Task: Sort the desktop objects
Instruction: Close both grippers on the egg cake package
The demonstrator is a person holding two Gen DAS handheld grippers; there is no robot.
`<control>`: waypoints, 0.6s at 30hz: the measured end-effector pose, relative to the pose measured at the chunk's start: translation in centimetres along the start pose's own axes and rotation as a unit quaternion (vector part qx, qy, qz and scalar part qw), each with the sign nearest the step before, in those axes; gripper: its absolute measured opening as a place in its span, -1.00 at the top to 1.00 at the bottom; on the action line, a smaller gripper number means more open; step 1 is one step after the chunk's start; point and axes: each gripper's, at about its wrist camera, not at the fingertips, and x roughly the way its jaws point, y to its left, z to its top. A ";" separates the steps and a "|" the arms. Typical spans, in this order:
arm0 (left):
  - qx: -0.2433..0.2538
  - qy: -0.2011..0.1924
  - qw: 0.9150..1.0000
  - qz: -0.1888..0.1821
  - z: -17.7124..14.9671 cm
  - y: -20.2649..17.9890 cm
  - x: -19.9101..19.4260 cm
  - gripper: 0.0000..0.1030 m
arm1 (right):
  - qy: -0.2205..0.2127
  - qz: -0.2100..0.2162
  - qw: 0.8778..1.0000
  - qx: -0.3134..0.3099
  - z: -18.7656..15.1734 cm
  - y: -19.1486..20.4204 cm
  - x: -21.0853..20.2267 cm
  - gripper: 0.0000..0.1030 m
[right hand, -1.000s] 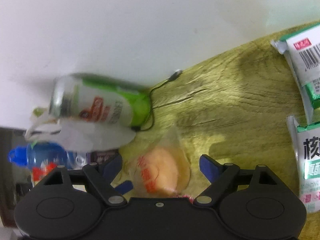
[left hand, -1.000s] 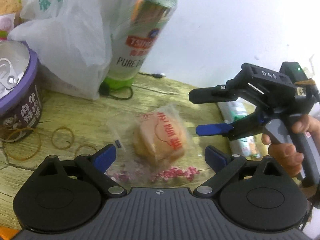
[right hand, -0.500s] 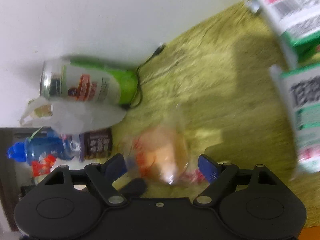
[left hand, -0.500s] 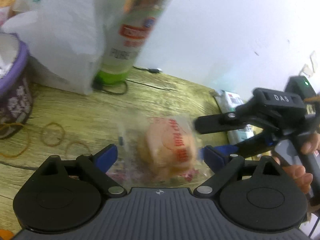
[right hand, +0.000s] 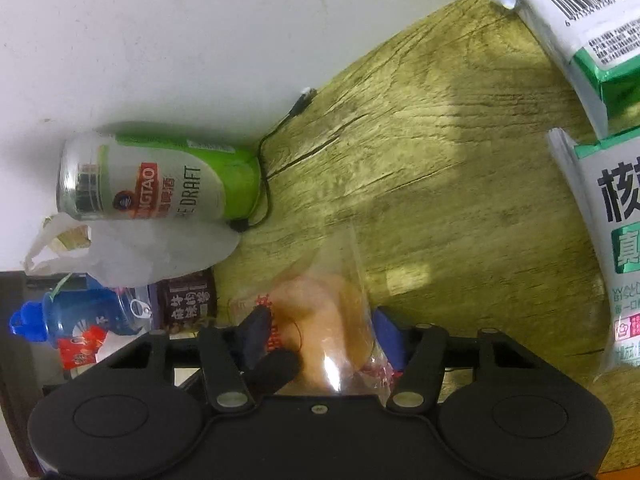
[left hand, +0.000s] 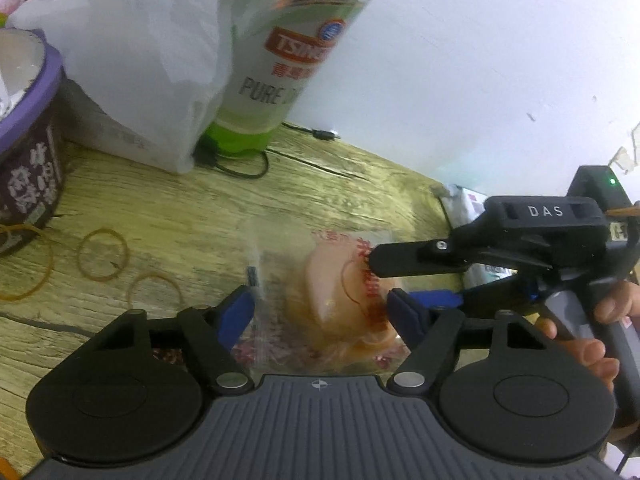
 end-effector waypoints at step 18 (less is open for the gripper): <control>0.012 -0.017 1.000 0.002 0.0 -1.3 -1.3 -0.34 | -0.014 0.010 1.000 0.005 -1.3 0.5 -1.3 -0.03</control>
